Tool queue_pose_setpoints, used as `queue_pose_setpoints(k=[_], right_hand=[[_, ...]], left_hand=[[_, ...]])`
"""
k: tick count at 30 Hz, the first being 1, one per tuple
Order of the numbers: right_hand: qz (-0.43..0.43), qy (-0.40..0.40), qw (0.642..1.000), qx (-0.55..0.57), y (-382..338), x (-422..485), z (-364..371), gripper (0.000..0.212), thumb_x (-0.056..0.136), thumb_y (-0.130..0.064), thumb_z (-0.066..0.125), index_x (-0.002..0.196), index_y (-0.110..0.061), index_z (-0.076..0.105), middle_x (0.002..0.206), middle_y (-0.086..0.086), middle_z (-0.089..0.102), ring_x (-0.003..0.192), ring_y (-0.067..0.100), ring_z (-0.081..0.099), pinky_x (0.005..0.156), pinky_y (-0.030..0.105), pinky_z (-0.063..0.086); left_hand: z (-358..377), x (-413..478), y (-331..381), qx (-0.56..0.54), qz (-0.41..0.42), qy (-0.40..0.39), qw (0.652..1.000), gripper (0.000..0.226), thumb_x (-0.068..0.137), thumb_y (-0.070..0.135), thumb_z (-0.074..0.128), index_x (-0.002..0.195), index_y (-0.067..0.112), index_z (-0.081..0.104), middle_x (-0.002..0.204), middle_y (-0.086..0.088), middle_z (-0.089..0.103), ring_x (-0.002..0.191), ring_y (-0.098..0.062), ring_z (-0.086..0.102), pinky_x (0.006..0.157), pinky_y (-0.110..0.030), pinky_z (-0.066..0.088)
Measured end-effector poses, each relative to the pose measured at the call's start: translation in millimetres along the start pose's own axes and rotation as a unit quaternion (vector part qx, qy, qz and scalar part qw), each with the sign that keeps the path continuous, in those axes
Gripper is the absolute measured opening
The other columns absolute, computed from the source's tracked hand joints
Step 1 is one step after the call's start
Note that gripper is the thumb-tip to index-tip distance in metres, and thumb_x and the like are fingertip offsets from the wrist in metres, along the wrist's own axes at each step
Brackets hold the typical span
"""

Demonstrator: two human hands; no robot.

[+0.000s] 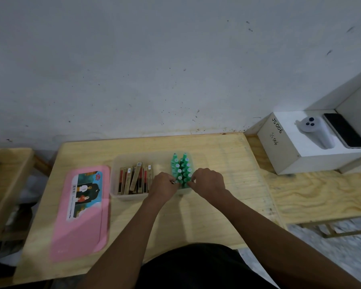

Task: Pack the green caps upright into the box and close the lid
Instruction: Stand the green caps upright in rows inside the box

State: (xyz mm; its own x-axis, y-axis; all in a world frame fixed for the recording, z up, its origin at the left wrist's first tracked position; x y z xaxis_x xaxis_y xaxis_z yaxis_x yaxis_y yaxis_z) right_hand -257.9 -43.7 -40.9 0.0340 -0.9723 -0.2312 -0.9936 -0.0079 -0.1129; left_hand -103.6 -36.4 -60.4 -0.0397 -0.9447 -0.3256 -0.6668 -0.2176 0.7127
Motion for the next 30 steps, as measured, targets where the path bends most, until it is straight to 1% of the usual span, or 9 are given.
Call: queue_pose_setpoints(k=[2,4,7,11,15,20,24,26,30], right_hand=[[0.0,0.003,1.0,0.0,1,0,-2,0.034,0.087,-0.047,0.059,0.105,-0.02,0.069,0.099,0.0,0.071,0.088,0.021,0.068,0.069,0.03,0.048],[-0.003,0.005,1.0,-0.003,0,-1,-4,0.033,0.087,-0.046,0.059,0.104,-0.021,0.07,0.098,0.0,0.071,0.087,0.02,0.068,0.069,0.03,0.047],[-0.01,0.008,1.0,-0.014,-1,-3,-5,0.031,0.089,-0.045,0.057,0.104,-0.021,0.07,0.097,0.0,0.072,0.086,0.02,0.068,0.065,0.028,0.043],[-0.018,0.008,1.0,-0.024,-3,-4,-4,0.028,0.091,-0.041,0.055,0.103,-0.022,0.071,0.098,0.0,0.071,0.086,0.021,0.068,0.064,0.028,0.041],[-0.023,0.013,0.999,-0.034,-4,-5,-3,0.027,0.093,-0.04,0.052,0.103,-0.022,0.071,0.096,0.0,0.071,0.085,0.021,0.068,0.063,0.028,0.042],[-0.017,0.016,0.999,-0.024,-3,-6,-4,0.028,0.092,-0.042,0.053,0.102,-0.023,0.071,0.096,0.0,0.071,0.086,0.022,0.068,0.064,0.028,0.042],[-0.012,0.019,1.0,-0.012,-2,-8,-4,0.029,0.092,-0.043,0.053,0.103,-0.024,0.072,0.097,0.0,0.072,0.087,0.022,0.068,0.066,0.029,0.043],[-0.011,0.021,1.0,-0.005,-2,-9,-3,0.029,0.092,-0.044,0.053,0.104,-0.025,0.071,0.099,-0.001,0.071,0.089,0.021,0.067,0.067,0.029,0.043],[-0.011,0.035,0.999,0.019,0,-12,-5,0.029,0.091,-0.048,0.054,0.107,-0.031,0.071,0.105,-0.004,0.071,0.094,0.018,0.066,0.07,0.029,0.043]], left_hand=[[0,1,1,0.008,0.0,-0.003,1.0,0.025,0.078,0.019,0.071,0.055,0.012,0.064,0.047,0.003,0.046,0.044,-0.01,0.04,0.047,-0.024,0.027],[1,2,0,0.006,-0.005,-0.002,1.0,0.026,0.075,0.019,0.073,0.053,0.01,0.063,0.045,0.001,0.045,0.044,-0.01,0.037,0.047,-0.024,0.026],[1,3,-1,-0.018,-0.012,0.0,1.0,0.021,0.072,0.018,0.076,0.061,0.001,0.071,0.052,-0.008,0.054,0.05,-0.016,0.043,0.05,-0.024,0.03],[1,3,1,-0.039,-0.005,0.0,0.999,0.014,0.072,0.017,0.078,0.072,0.004,0.076,0.068,-0.017,0.068,0.057,-0.017,0.052,0.056,-0.026,0.037],[-1,0,2,-0.061,-0.02,0.003,0.998,0.016,0.072,0.017,0.079,0.083,0.006,0.077,0.074,-0.011,0.071,0.056,-0.01,0.053,0.052,-0.019,0.035],[-1,-1,3,-0.062,-0.026,0.006,0.998,0.016,0.071,0.019,0.08,0.08,0.006,0.077,0.06,-0.001,0.061,0.05,-0.007,0.048,0.051,-0.021,0.034],[1,-1,4,-0.054,-0.019,0.018,0.998,0.015,0.071,0.021,0.08,0.078,0.007,0.078,0.053,0.004,0.056,0.048,-0.006,0.047,0.052,-0.02,0.034],[2,-2,4,-0.052,-0.018,0.021,0.998,0.015,0.071,0.022,0.081,0.078,0.009,0.078,0.055,0.003,0.059,0.05,-0.008,0.049,0.054,-0.021,0.036],[1,-2,4,-0.066,-0.019,0.021,0.997,0.022,0.069,0.025,0.082,0.084,0.009,0.078,0.065,0.001,0.065,0.056,-0.008,0.054,0.051,-0.02,0.036]])
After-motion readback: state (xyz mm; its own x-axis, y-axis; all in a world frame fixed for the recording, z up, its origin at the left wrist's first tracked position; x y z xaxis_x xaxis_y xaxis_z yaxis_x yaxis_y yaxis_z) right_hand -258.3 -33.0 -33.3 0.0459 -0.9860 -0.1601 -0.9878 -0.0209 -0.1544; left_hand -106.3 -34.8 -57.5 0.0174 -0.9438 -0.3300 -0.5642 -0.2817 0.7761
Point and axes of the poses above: each hand's wrist, its own x-axis towards the middle knuckle, its own z-axis out of the palm, y = z × x, the point moved 4 cm from there along x, towards the middle knuckle
